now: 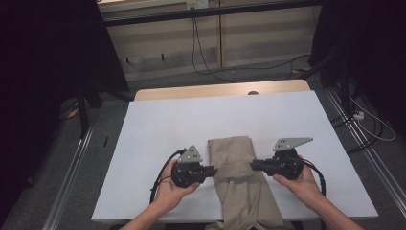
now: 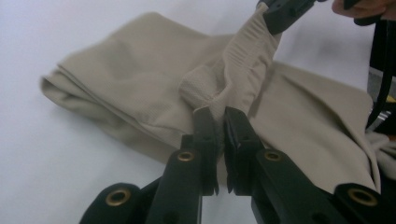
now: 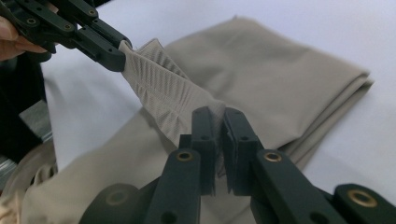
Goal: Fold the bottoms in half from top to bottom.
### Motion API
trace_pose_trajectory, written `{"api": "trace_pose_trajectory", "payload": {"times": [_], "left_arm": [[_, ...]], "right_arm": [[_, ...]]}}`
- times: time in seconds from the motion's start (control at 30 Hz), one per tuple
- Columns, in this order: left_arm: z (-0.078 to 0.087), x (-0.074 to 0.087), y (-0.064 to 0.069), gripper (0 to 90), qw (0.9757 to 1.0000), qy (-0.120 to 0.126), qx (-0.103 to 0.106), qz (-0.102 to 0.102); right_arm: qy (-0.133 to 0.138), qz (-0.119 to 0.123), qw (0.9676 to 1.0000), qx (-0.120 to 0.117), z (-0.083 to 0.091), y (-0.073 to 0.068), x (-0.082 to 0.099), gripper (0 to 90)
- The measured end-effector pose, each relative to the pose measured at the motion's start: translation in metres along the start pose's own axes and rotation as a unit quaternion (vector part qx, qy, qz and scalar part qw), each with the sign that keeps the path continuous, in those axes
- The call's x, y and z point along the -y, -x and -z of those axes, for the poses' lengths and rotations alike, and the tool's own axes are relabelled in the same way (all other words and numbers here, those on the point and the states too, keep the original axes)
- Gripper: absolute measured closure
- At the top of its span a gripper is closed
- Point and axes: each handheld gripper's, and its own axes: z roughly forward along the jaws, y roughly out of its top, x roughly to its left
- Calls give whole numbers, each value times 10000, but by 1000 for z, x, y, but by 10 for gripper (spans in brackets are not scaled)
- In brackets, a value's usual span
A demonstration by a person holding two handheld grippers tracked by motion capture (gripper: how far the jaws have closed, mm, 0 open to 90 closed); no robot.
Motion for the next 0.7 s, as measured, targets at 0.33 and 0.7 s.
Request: {"api": "trace_pose_trajectory", "payload": {"times": [0.33, 0.7], "left_arm": [[-11, 14, 18, 839, 9995, -246, 93, -164], [-19, 23, 42, 808, 9958, -650, 287, -579]], "right_arm": [[-474, 69, 9988, 100, -3, -11, 33, 838], [-703, 589, 9949, 418, 14, -29, 46, 813]]}}
